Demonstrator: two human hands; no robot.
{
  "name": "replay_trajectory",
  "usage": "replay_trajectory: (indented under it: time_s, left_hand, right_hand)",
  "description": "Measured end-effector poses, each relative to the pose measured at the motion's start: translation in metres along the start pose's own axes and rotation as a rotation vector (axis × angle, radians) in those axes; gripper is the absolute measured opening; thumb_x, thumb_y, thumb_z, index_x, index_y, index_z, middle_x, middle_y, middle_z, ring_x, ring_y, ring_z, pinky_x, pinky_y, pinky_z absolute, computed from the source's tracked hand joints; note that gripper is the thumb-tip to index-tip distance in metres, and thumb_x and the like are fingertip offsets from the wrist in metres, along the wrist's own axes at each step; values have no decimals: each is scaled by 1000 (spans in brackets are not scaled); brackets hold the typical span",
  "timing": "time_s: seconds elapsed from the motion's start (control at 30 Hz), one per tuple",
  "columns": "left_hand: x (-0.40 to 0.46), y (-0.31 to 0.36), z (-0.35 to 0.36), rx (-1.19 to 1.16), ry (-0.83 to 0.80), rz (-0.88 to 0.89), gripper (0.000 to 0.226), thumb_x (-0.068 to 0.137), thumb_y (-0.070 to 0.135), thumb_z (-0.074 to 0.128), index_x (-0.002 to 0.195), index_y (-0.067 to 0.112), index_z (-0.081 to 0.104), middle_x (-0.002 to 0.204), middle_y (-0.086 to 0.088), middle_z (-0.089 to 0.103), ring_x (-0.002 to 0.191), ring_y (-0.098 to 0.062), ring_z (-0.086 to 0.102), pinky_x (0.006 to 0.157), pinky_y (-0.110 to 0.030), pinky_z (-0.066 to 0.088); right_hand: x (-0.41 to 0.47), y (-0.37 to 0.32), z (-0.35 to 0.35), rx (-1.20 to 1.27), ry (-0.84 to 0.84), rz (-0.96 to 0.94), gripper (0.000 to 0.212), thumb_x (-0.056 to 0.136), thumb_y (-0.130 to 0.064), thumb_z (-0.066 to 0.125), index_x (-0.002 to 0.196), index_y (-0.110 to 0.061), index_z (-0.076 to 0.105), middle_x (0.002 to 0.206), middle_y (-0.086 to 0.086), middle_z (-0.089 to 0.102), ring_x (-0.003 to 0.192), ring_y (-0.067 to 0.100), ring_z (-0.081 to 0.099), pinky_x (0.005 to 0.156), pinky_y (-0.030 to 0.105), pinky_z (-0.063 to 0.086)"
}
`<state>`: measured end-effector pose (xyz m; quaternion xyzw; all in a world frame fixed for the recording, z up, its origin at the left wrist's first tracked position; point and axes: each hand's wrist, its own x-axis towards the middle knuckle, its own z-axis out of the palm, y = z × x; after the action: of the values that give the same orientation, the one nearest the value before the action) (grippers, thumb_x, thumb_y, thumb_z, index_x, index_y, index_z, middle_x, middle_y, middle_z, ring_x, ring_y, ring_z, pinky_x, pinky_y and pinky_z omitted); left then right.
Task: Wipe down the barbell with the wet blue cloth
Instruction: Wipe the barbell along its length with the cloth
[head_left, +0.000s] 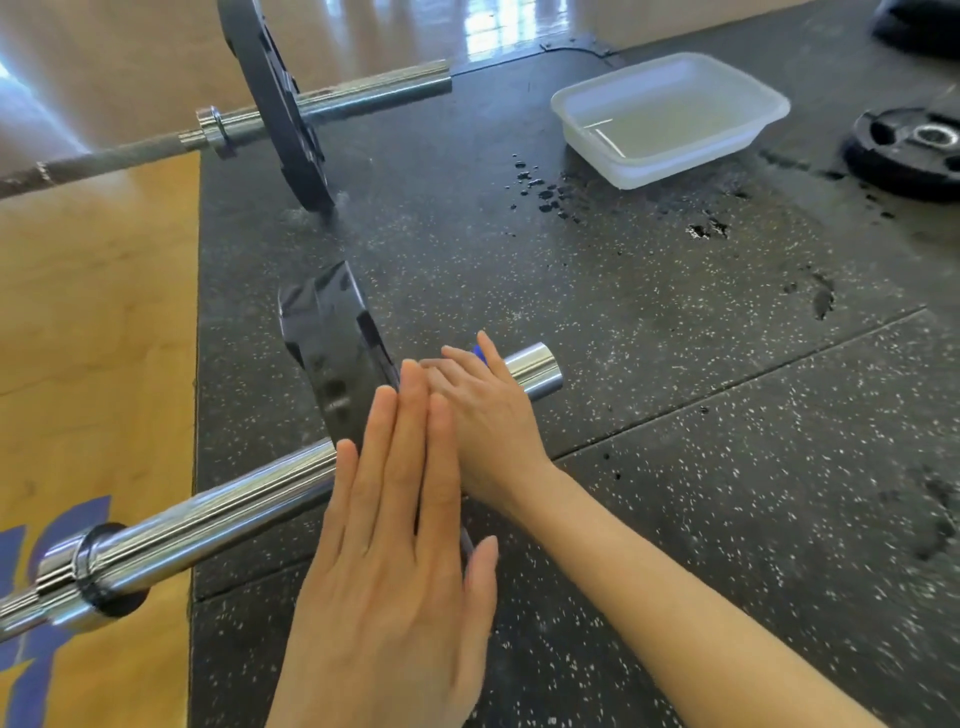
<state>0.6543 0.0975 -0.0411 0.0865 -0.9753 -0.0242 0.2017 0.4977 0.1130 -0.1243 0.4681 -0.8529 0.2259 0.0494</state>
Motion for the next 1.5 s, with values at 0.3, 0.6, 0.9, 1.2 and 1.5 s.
replay_trajectory:
  time_s: [0.3,0.6,0.9,1.2,1.5]
  left_hand:
    - [40,-49,-12,-210,25,-234,71,104,49,19,161,8,10,170,-7,5,156,-14,-1,124,-24,-7]
    - [-1,-15,-14,-86,29,-115,69,107,45,18,158,-2,15,167,-20,14,155,-32,12,126,-39,3]
    - [-29,4,-18,3,3,-71,76,102,43,32,155,-9,18,164,-28,17,153,-39,14,125,-45,8]
    - [-31,11,-28,-42,-49,-102,74,103,43,30,157,-5,17,167,-22,14,155,-35,11,127,-41,4]
    - [38,-21,-34,-181,-124,-290,72,101,46,15,161,8,13,169,-8,13,157,-17,4,118,-18,-12]
  right_hand:
    - [-51,19,-8,59,152,-40,41,106,-23,37,136,-10,61,141,3,60,142,28,44,123,45,18]
    - [-71,-4,-10,103,58,-63,42,105,-22,33,135,-7,59,139,6,61,142,28,43,123,43,18]
    - [-78,-10,-26,36,-38,32,47,105,-27,26,123,-12,66,128,3,67,132,26,53,121,44,25]
    - [-60,-10,-21,33,-76,130,61,100,-33,12,104,-8,67,107,8,71,122,35,57,120,49,20]
    - [-70,-8,-21,67,97,49,51,110,-33,16,94,-12,59,90,2,62,95,26,60,115,46,32]
